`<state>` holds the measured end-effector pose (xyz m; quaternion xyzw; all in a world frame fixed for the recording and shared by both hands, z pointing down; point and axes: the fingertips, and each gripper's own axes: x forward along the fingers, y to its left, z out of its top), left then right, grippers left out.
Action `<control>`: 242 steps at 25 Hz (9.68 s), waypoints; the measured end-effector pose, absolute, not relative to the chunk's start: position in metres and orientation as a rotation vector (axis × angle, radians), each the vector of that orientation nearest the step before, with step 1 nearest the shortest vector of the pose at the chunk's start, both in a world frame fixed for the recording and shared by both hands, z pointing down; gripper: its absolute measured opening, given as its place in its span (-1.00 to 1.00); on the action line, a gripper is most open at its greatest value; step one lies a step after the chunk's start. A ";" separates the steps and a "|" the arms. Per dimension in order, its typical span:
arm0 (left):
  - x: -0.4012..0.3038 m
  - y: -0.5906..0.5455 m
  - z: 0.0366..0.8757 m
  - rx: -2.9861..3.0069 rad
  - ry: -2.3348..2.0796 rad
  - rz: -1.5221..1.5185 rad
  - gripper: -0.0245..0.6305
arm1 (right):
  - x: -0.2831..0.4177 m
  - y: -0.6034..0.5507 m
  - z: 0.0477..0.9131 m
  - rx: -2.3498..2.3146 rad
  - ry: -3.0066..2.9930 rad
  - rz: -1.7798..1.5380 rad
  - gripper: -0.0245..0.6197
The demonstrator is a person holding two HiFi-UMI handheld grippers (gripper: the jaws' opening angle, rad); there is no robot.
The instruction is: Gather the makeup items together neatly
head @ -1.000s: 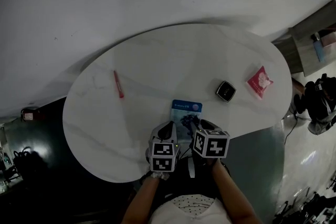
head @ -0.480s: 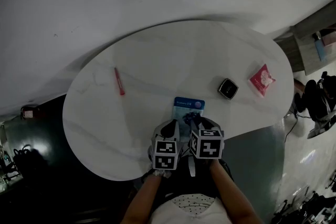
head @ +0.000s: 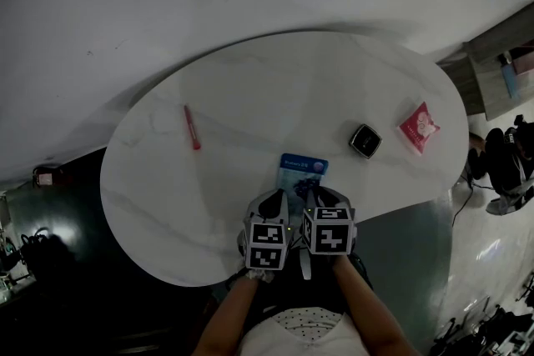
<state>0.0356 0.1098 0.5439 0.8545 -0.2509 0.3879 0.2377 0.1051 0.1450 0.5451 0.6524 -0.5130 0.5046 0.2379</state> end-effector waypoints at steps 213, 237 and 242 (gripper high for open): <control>0.014 0.061 0.491 2.248 -0.988 0.812 -0.86 | 0.249 0.098 0.549 1.107 -1.626 0.875 0.17; 0.003 0.065 0.496 2.229 -0.991 0.810 -0.86 | 0.235 0.103 0.553 1.040 -1.565 0.865 0.26; 0.002 0.064 0.497 2.227 -0.994 0.807 -0.86 | 0.239 0.105 0.557 1.038 -1.566 0.894 0.26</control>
